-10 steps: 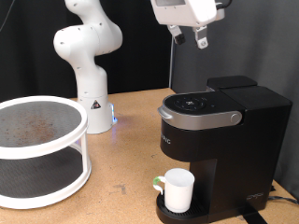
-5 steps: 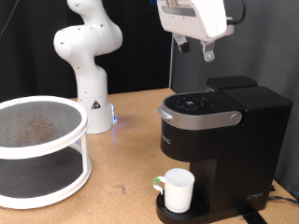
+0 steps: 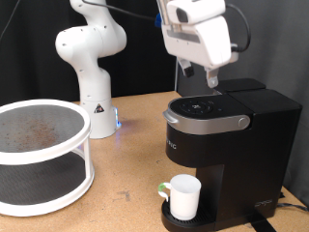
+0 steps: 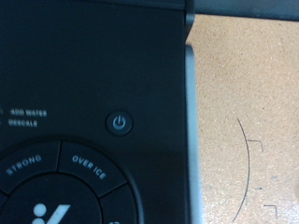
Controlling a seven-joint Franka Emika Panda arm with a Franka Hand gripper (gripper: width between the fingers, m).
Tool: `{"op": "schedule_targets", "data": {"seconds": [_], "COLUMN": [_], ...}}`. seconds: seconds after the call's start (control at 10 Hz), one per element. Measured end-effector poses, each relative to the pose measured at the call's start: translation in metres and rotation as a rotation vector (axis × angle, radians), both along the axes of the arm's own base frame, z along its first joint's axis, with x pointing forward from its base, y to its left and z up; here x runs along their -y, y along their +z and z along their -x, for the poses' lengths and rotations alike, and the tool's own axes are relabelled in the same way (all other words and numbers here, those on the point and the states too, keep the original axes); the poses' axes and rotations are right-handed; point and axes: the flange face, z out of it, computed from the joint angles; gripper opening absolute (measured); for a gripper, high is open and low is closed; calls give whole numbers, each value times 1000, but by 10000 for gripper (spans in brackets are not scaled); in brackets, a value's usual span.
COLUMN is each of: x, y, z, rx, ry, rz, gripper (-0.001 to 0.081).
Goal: Make a cup of coffee with the keurig machine
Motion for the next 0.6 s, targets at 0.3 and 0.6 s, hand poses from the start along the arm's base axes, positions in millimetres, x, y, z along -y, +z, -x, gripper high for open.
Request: {"op": "schedule_targets", "data": {"seconds": [0.3, 0.6], "x": [-1, -3], "y": [-31, -47], "z": [9, 14], "rx": [-19, -7], "ry": [44, 44], "rz": [-18, -49], "gripper": [586, 409]}}
